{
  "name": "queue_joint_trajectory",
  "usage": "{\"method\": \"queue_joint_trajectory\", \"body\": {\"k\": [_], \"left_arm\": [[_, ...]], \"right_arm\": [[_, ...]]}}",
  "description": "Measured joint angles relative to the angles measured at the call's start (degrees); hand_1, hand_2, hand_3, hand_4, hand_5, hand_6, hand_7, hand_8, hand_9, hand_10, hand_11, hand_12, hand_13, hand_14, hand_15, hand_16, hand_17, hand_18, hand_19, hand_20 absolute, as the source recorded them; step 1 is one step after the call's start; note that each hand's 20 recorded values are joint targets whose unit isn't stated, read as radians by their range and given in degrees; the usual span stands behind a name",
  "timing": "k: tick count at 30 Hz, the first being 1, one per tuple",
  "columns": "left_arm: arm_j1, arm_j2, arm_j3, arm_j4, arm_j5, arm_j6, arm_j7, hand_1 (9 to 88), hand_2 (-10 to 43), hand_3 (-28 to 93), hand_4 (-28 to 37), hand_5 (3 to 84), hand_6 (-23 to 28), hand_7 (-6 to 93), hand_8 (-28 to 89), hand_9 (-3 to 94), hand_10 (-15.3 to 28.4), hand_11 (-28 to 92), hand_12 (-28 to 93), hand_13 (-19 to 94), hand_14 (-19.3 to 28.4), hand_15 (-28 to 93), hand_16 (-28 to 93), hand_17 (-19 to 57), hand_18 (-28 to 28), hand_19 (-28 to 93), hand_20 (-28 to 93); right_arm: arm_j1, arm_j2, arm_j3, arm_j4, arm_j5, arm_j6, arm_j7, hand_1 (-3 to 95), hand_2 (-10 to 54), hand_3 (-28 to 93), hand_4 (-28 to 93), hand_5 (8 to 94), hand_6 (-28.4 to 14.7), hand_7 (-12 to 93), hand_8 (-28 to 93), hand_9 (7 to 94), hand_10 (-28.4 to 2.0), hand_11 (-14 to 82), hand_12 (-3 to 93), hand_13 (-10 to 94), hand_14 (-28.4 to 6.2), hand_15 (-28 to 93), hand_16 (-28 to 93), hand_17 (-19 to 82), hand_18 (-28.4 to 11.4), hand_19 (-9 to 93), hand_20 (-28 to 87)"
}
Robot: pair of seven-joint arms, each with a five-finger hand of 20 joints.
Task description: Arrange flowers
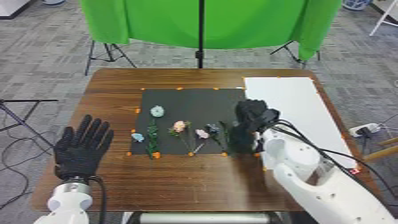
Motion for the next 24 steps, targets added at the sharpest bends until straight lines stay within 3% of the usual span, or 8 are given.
{"method": "queue_joint_trajectory", "body": {"k": [4, 6, 9, 10, 11, 12, 14, 24], "left_arm": [[0.0, 0.0, 0.0, 0.0, 0.29, 0.13, -0.37, 26.0, 18.4, 77, -28.3, 42.6, 9.4, 10.7, -10, 39.0, 15.7, 22, 10, 31, 16.7, 42, -8, -7.0, 14.2, 39, 15], [0.0, 0.0, 0.0, 0.0, 0.54, 0.22, -0.47, 26.0, 18.4, 77, -28.3, 42.6, 9.4, 10.7, -10, 39.0, 15.7, 22, 10, 31, 16.7, 42, -8, -7.0, 14.2, 39, 15], [0.0, 0.0, -0.02, 0.0, 0.72, 0.29, -0.7, 26.1, 18.4, 77, -28.3, 42.8, 9.5, 10.7, -10, 39.0, 15.7, 22, 10, 31, 16.7, 42, -8, -7.0, 14.2, 39, 15], [0.0, 0.0, -0.07, 0.0, 0.72, 0.33, -0.79, 26.1, 18.4, 77, -28.3, 42.8, 9.5, 10.7, -10, 39.0, 15.7, 22, 10, 31, 16.7, 42, -8, -7.0, 14.2, 39, 15], [0.0, 0.0, -0.14, 0.0, 0.72, 0.38, -0.85, 26.1, 18.4, 77, -28.3, 42.9, 9.5, 10.7, -10, 39.1, 15.8, 22, 10, 31, 16.7, 42, -8, -7.0, 14.2, 39, 15], [0.0, 0.0, -0.22, 0.0, 0.72, 0.44, -0.91, 26.1, 18.5, 77, -28.3, 42.9, 9.5, 10.7, -10, 39.2, 15.8, 22, 10, 31, 16.7, 42, -8, -7.0, 14.2, 39, 15], [0.0, 0.0, -0.33, 0.01, 0.7, 0.54, -0.99, 26.1, 18.5, 77, -28.3, 42.8, 9.5, 10.8, -10, 39.2, 15.8, 22, 10, 32, 16.6, 42, -8, -7.0, 14.2, 39, 15], [0.1, -0.12, -0.58, 0.02, 0.68, 0.69, -1.04, 26.0, 18.5, 77, -28.3, 42.8, 9.4, 10.8, -10, 39.2, 15.8, 22, 10, 32, 16.6, 42, -9, -7.0, 14.2, 39, 14]], "right_arm": [[-1.4, -0.4, 0.5, -0.4, 0.2, -0.3, 0.0, 86.8, -9.5, -28, 39, 61.5, -1.0, 26, -17, 66.2, -14.1, 29.6, 21.7, 63, -8.4, 52, 29, 31, -22.3, 82, 31], [-2.0, -0.4, 1.0, -0.8, 0.5, -0.9, 0.1, 83.9, -9.5, -28, 46, 60.0, -1.6, 22, -16, 65.3, -14.6, 29.3, 19.2, 63, -9.0, 54, 27, 32, -22.4, 86, 34], [-2.9, -0.4, 1.9, -1.4, 1.2, -2.5, 0.2, 78.7, -9.5, -28, 65, 59.0, -2.1, 20, -15, 64.8, -14.9, 28.6, 18.9, 63, -10.4, 57, 22, 32, -22.7, 87, 34], [-3.1, -0.4, 2.2, -1.6, 1.4, -2.8, 0.2, 74.3, -9.5, -21, 71, 59.0, -2.3, 20, -14, 64.2, -15.1, 29.5, 19.4, 62, -10.4, 58, 19, 32, -23.2, 88, 34], [-3.4, -0.3, 2.4, -1.8, 1.6, -2.9, 0.2, 55.3, -9.5, 44, 7, 58.9, -2.3, 19, -14, 64.5, -15.1, 28.8, 19.0, 62, -10.7, 58, 19, 32, -23.0, 88, 35], [-3.7, -0.3, 2.6, -1.9, 1.8, -3.0, 0.2, 47.4, -9.5, 70, -20, 58.8, -2.4, 19, -14, 64.5, -15.1, 28.5, 18.8, 62, -10.8, 58, 19, 32, -22.8, 87, 35], [-4.3, -0.1, 3.0, -2.5, 2.0, -3.0, 0.2, 44.7, -9.5, 78, -28, 58.2, -2.7, 19, -14, 64.1, -15.3, 28.2, 18.8, 62, -11.0, 59, 19, 32, -22.8, 87, 35], [-7.2, 0.8, 6.0, -6.6, 4.1, -2.6, 0.5, 43.0, -9.5, 78, -28, 52.6, -3.9, 16, -13, 59.9, -16.5, 26.5, 18.2, 59, -11.8, 58, 18, 31, -22.6, 87, 33]]}}
